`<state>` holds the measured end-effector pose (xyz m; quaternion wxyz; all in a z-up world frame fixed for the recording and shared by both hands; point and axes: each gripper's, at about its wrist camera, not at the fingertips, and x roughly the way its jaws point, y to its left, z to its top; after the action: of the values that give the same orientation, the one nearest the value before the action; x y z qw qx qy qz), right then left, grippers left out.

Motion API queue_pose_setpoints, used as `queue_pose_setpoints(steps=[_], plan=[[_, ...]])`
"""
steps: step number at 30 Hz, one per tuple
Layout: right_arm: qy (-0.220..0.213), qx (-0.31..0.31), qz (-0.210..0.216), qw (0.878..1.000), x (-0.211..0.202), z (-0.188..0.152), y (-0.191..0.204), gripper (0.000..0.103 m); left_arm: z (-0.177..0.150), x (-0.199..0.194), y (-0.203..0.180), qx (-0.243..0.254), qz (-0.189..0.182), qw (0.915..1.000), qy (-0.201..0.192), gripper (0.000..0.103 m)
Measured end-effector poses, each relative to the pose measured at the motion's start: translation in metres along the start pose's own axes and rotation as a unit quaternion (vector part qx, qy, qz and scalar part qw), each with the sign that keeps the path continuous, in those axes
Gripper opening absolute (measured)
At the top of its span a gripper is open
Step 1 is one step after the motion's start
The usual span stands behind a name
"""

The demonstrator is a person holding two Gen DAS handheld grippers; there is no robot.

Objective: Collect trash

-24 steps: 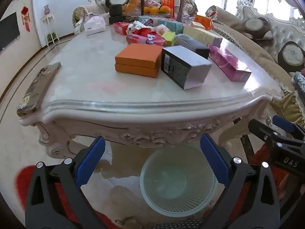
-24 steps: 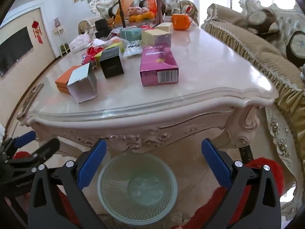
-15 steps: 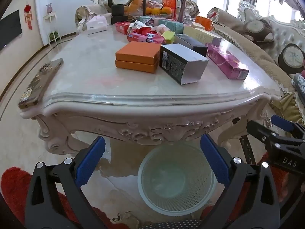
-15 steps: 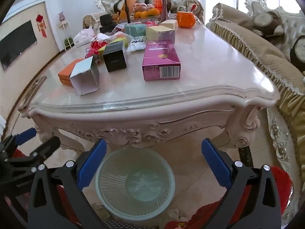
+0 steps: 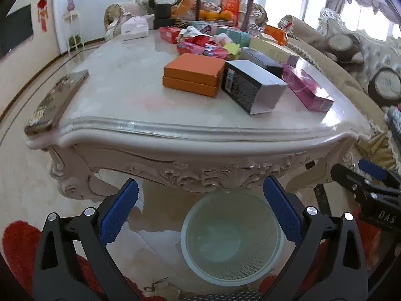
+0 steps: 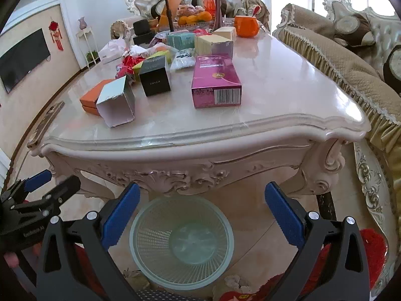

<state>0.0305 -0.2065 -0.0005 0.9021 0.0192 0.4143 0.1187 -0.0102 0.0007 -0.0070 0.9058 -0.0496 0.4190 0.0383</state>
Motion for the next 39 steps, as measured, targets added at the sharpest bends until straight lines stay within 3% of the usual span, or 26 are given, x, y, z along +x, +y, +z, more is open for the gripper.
queue_pose_setpoints(steps=[17, 39], plan=[[0.002, -0.002, -0.007, 1.0, 0.0, 0.002, 0.0, 0.096, 0.002, 0.0, -0.009, 0.033, 0.001, 0.9995, 0.0, 0.097], [0.01, -0.012, -0.003, 1.0, 0.005, 0.001, 0.004, 0.096, 0.001, -0.002, -0.009, 0.034, 0.004, 0.9994, 0.002, 0.097]])
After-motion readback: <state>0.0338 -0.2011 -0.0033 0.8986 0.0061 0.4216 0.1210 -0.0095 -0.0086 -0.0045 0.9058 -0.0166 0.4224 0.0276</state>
